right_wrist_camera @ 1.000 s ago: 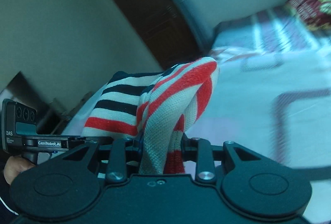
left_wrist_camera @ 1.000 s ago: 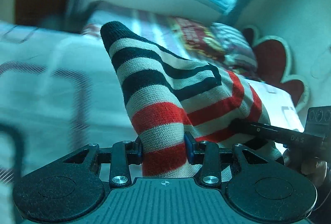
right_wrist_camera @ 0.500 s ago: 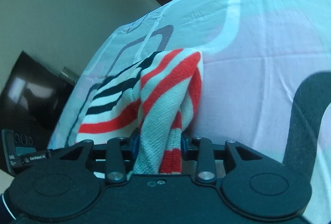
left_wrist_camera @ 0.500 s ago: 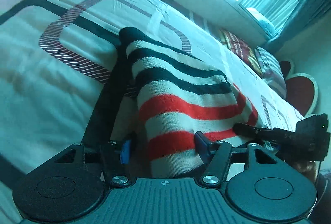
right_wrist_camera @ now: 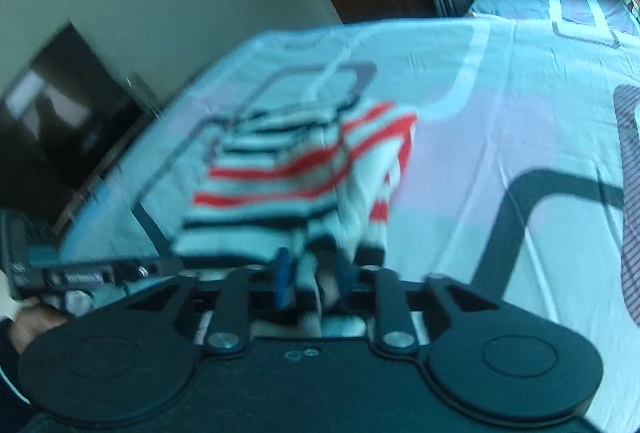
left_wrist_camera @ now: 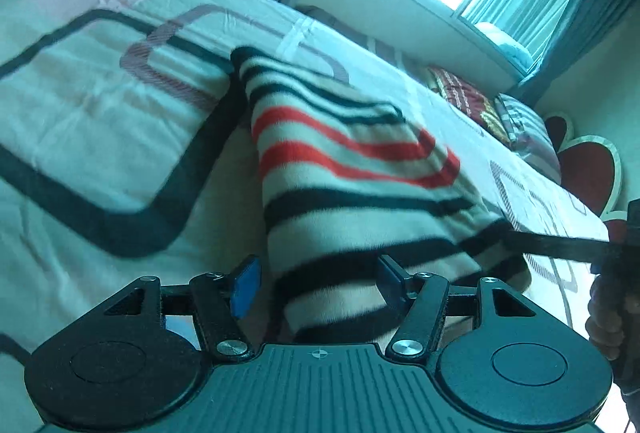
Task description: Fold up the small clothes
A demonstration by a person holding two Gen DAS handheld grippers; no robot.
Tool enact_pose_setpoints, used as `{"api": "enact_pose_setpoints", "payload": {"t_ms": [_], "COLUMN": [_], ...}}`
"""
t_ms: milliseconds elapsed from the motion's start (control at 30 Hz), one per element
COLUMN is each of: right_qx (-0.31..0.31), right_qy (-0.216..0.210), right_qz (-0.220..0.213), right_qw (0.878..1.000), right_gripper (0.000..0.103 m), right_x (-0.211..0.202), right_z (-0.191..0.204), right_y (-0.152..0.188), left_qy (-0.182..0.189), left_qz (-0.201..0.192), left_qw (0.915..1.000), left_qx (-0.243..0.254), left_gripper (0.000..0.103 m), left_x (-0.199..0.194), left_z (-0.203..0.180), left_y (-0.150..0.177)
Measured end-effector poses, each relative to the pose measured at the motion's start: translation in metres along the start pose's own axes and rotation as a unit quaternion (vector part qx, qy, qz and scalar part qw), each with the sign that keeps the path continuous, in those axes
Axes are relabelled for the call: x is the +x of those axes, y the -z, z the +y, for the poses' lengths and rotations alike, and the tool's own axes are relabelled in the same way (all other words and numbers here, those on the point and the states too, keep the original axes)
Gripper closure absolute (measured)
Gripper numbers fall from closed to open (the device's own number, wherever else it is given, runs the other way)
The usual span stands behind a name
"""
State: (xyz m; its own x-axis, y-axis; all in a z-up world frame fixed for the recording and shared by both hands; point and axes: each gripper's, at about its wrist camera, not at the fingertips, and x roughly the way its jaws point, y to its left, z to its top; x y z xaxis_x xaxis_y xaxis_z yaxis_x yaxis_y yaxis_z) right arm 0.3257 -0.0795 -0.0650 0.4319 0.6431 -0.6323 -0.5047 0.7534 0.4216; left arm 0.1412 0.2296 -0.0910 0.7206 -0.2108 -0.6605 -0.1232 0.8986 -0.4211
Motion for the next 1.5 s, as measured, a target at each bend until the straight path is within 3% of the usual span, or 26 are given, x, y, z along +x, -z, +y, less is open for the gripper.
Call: {"api": "enact_pose_setpoints", "payload": {"t_ms": [67, 200, 400, 467, 500, 533, 600, 700, 767, 833, 867, 1067, 1333, 1500], "right_qx": [0.038, 0.130, 0.135, 0.111, 0.101, 0.088, 0.046, -0.007, -0.019, -0.030, -0.039, -0.072, -0.083, -0.076], "right_qy": [-0.001, -0.037, -0.035, -0.019, -0.003, 0.015, 0.038, 0.077, 0.085, 0.094, 0.102, 0.125, 0.202, 0.210], "right_qz": [-0.001, -0.020, -0.033, -0.029, -0.029, -0.034, -0.045, -0.056, -0.070, -0.084, -0.087, -0.072, -0.118, -0.124], "right_qw": [0.999, 0.991, 0.990, 0.993, 0.994, 0.995, 0.997, 0.995, 0.994, 0.992, 0.990, 0.987, 0.969, 0.967], "right_gripper": [0.095, 0.097, 0.098, 0.098, 0.090, 0.074, 0.059, 0.055, 0.038, 0.009, 0.006, 0.002, 0.001, 0.001], "right_x": [0.001, 0.007, 0.014, 0.008, 0.002, -0.007, -0.028, -0.065, -0.090, -0.113, -0.121, -0.146, -0.163, -0.170], "right_z": [-0.014, -0.050, -0.053, -0.046, -0.039, -0.030, -0.008, 0.029, 0.050, 0.070, 0.080, 0.125, 0.162, 0.169], "right_y": [0.008, 0.028, 0.035, 0.034, 0.032, 0.032, 0.036, 0.047, 0.057, 0.069, 0.075, 0.101, 0.125, 0.140], "left_qy": [0.003, -0.001, -0.011, -0.033, -0.061, -0.086, -0.105, -0.133, -0.140, -0.128, -0.123, -0.120, -0.125, -0.132], "left_qz": [0.001, -0.002, -0.022, -0.021, -0.022, -0.029, -0.048, -0.066, -0.069, -0.072, -0.072, -0.077, -0.086, -0.090], "left_qw": [0.9999, 0.9998, 0.9996, 0.9992, 0.9979, 0.9958, 0.9921, 0.9858, 0.9844, 0.9864, 0.9870, 0.9873, 0.9846, 0.9823], "left_qx": [-0.012, -0.020, -0.012, -0.001, 0.004, 0.016, 0.047, 0.078, 0.081, 0.076, 0.075, 0.070, 0.086, 0.098], "left_gripper": [0.041, 0.041, 0.041, 0.032, 0.020, 0.013, 0.009, 0.000, 0.000, 0.000, 0.000, 0.000, 0.000, 0.000], "left_x": [0.000, 0.000, 0.001, -0.003, -0.009, -0.018, -0.041, -0.074, -0.094, -0.114, -0.123, -0.155, -0.186, -0.199], "left_z": [0.003, 0.009, 0.009, 0.002, -0.004, -0.011, -0.025, -0.050, -0.063, -0.073, -0.079, -0.108, -0.125, -0.128], "left_y": [0.007, 0.020, 0.029, 0.028, 0.029, 0.030, 0.037, 0.048, 0.054, 0.061, 0.065, 0.089, 0.106, 0.120]}}
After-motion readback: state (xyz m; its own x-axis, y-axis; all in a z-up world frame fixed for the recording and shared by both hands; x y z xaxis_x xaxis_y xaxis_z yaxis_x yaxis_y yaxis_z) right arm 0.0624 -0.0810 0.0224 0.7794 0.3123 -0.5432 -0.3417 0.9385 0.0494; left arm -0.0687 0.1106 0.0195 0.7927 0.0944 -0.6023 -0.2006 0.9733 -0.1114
